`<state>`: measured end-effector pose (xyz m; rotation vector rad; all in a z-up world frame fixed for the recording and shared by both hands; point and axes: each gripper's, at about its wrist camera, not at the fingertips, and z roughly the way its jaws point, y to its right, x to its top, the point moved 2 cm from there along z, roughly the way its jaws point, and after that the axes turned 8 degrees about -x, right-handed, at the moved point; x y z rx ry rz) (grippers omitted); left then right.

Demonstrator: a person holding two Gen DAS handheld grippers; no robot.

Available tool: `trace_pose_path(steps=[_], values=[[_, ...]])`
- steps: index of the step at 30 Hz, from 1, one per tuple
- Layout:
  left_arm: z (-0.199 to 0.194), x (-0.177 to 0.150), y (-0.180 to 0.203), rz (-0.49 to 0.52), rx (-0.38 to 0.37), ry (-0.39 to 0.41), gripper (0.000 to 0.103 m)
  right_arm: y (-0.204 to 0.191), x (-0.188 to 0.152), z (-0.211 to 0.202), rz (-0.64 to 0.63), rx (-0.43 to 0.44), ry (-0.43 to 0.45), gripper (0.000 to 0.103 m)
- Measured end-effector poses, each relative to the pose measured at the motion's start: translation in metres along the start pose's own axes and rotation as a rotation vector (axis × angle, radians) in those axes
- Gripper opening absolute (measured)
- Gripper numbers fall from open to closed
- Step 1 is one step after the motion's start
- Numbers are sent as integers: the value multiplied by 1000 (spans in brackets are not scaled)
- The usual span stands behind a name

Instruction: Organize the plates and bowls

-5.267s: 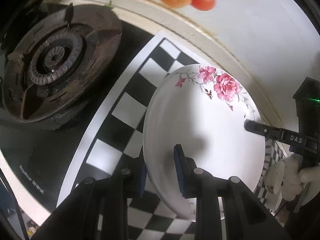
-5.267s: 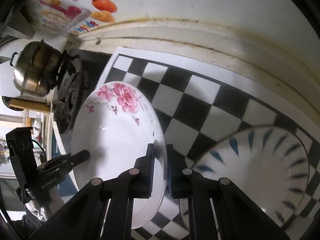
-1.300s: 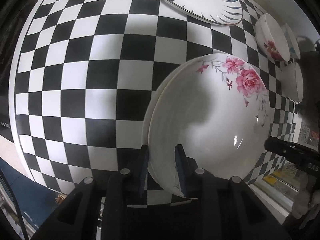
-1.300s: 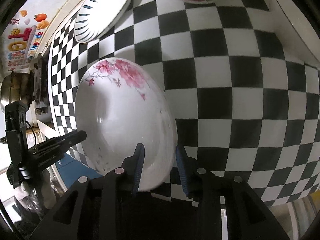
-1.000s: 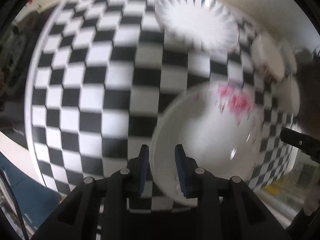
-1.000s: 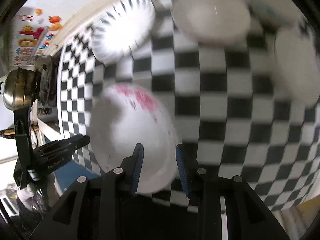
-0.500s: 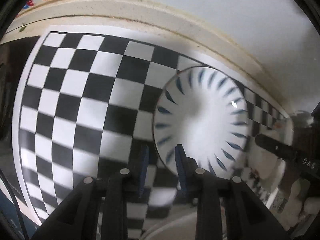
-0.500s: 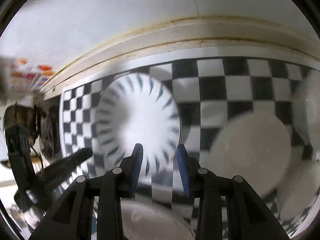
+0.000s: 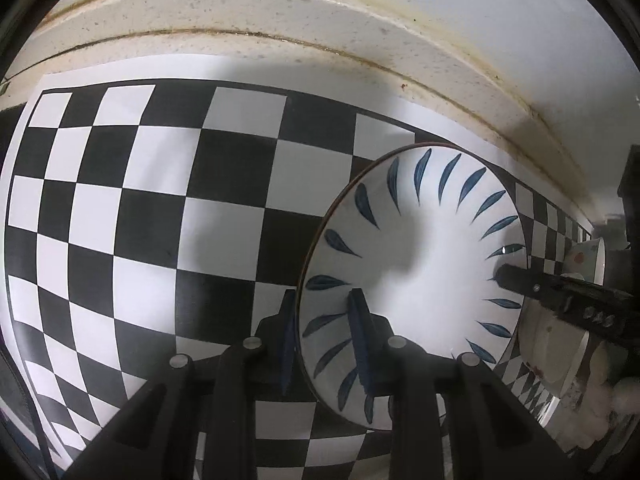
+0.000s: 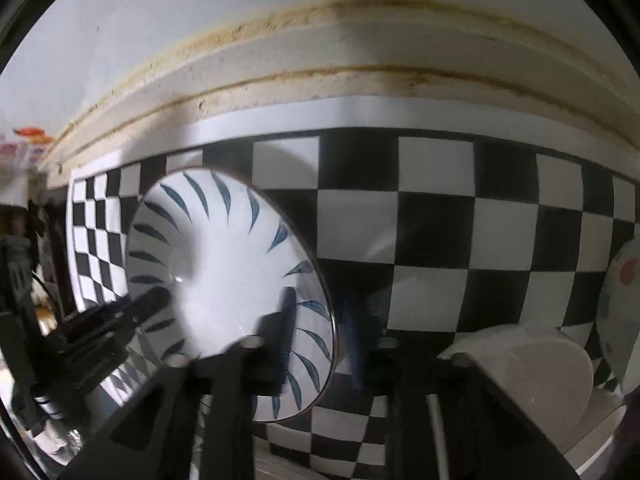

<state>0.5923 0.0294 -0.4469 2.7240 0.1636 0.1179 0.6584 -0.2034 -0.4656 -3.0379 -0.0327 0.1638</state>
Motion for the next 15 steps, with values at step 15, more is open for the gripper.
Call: trace_pose_path(steps=[15], values=[[-39, -22, 14, 26, 5, 49, 22, -17, -34, -20, -49, -35, 59, 15]])
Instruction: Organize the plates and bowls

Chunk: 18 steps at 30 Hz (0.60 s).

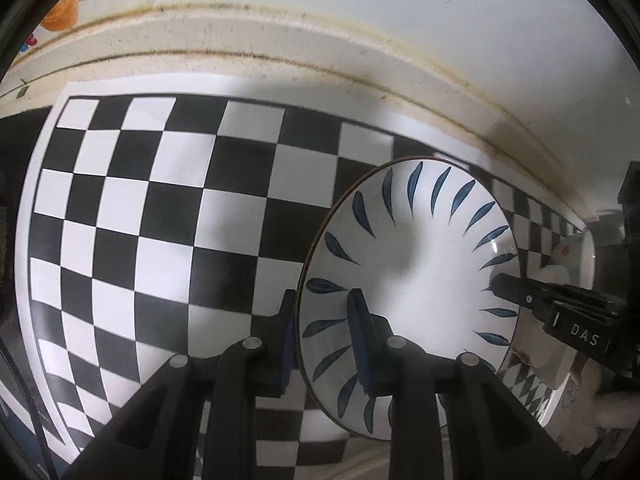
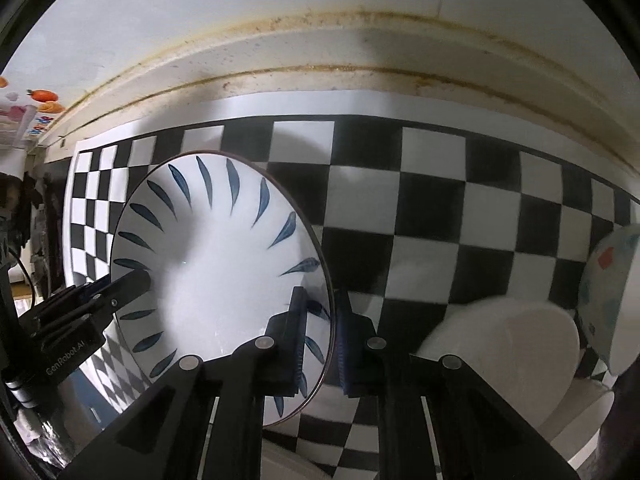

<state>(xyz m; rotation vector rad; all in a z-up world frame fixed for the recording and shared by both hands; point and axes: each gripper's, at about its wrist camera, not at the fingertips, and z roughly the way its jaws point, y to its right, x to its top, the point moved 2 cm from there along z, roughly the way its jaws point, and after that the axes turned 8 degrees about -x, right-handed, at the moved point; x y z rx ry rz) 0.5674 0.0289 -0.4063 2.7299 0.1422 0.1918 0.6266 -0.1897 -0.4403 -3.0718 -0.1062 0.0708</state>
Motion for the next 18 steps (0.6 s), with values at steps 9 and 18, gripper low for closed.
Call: trace_pose_path(steps=[9, 18], values=[[-47, -35, 16, 78, -4, 44, 22, 13, -40, -53, 14, 49, 69, 13], [-83, -84, 38, 158, -21, 72, 22, 15, -103, -90, 25, 77, 113, 13]])
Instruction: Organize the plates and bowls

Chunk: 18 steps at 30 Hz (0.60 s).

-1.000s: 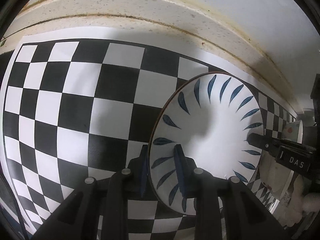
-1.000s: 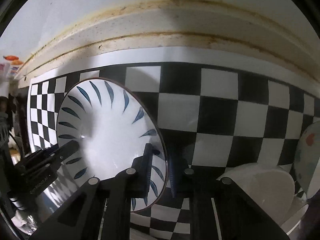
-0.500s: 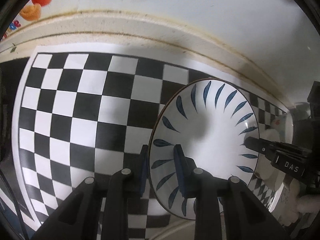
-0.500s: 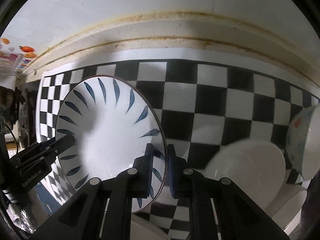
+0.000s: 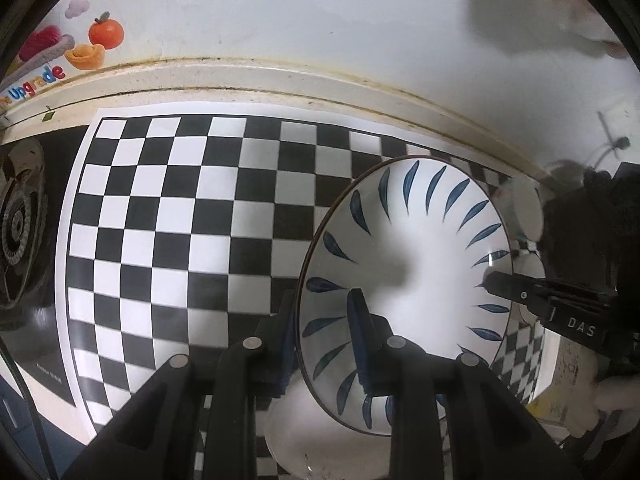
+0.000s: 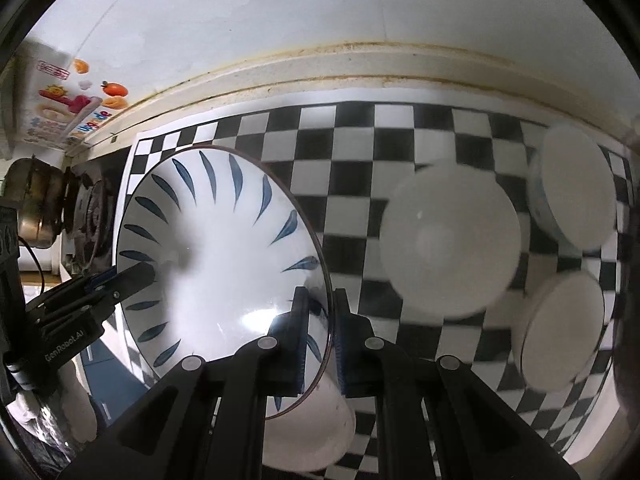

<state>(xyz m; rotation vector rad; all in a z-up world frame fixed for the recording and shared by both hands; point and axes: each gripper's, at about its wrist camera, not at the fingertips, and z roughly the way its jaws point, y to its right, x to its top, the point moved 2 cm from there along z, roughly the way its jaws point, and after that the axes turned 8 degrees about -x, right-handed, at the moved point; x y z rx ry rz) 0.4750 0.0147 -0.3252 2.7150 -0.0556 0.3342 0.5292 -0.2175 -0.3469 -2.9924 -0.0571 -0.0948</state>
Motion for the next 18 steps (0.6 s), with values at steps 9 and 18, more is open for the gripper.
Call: trace_pose_path(steps=[9, 18], values=[[-12, -39, 16, 19, -3, -4, 22, 19, -54, -24, 0, 27, 17, 13], [-2, -81, 10, 0, 10, -45, 22, 16, -100, -5, -3, 40, -19, 13]])
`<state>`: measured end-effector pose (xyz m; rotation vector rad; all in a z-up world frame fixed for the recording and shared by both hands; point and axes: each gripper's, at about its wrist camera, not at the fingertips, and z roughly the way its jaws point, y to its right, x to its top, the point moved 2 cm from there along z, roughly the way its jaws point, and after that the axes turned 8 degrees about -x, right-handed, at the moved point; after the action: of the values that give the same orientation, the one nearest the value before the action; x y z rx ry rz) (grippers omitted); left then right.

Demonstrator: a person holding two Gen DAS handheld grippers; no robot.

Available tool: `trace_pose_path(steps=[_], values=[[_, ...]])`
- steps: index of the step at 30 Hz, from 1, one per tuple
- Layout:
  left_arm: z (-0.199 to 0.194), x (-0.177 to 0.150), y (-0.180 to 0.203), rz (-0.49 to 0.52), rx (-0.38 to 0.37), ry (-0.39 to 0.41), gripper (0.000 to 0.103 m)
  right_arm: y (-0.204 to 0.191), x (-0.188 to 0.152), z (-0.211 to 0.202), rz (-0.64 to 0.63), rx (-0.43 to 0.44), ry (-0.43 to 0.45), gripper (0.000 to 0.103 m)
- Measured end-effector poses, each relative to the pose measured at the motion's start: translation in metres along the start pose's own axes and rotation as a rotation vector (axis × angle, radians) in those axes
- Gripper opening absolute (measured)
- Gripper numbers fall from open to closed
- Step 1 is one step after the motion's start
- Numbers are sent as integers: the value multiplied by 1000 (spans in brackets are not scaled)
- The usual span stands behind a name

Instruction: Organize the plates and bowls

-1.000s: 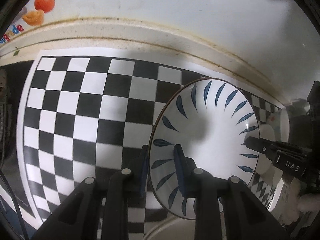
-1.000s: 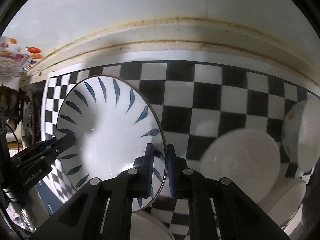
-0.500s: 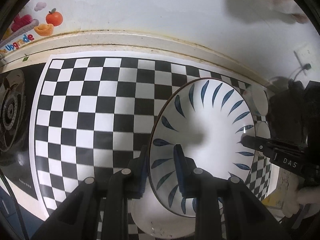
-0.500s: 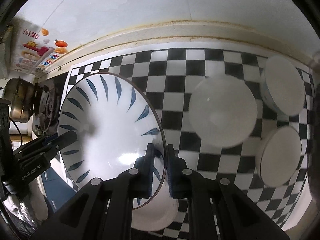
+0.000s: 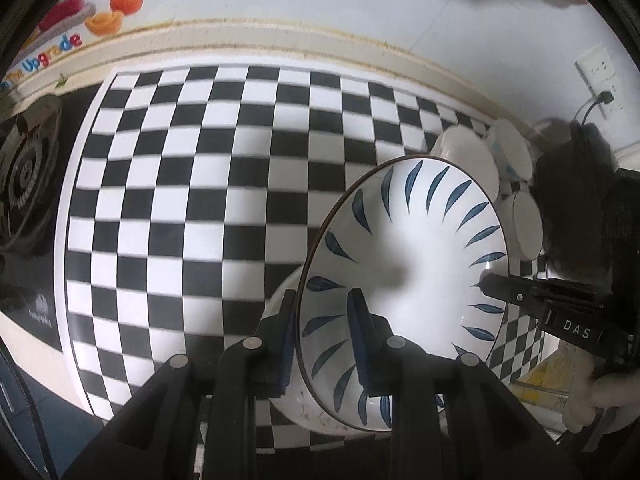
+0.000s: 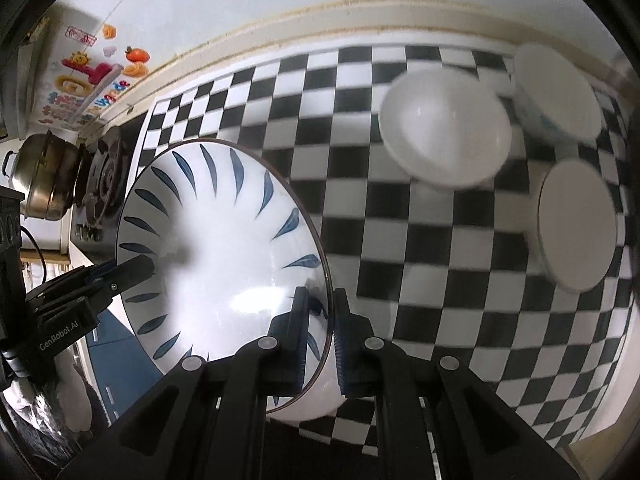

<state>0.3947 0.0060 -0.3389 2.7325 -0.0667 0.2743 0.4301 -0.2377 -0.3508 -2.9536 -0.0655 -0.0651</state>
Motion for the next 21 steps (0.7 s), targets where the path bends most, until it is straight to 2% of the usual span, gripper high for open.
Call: trace_pose_path(steps=[9, 14, 15, 21], values=[[41, -33, -17, -27, 28, -98, 22, 5, -44, 46, 29, 21, -83, 13], [64, -44, -23, -32, 48, -152, 22, 6, -60, 73, 30, 2, -122, 13], [67, -47, -22, -37, 1, -215, 22, 7, -63, 78, 34, 1, -131, 13], [76, -52, -23, -31, 18, -231, 22, 1, -68, 88, 14, -24, -138, 12]])
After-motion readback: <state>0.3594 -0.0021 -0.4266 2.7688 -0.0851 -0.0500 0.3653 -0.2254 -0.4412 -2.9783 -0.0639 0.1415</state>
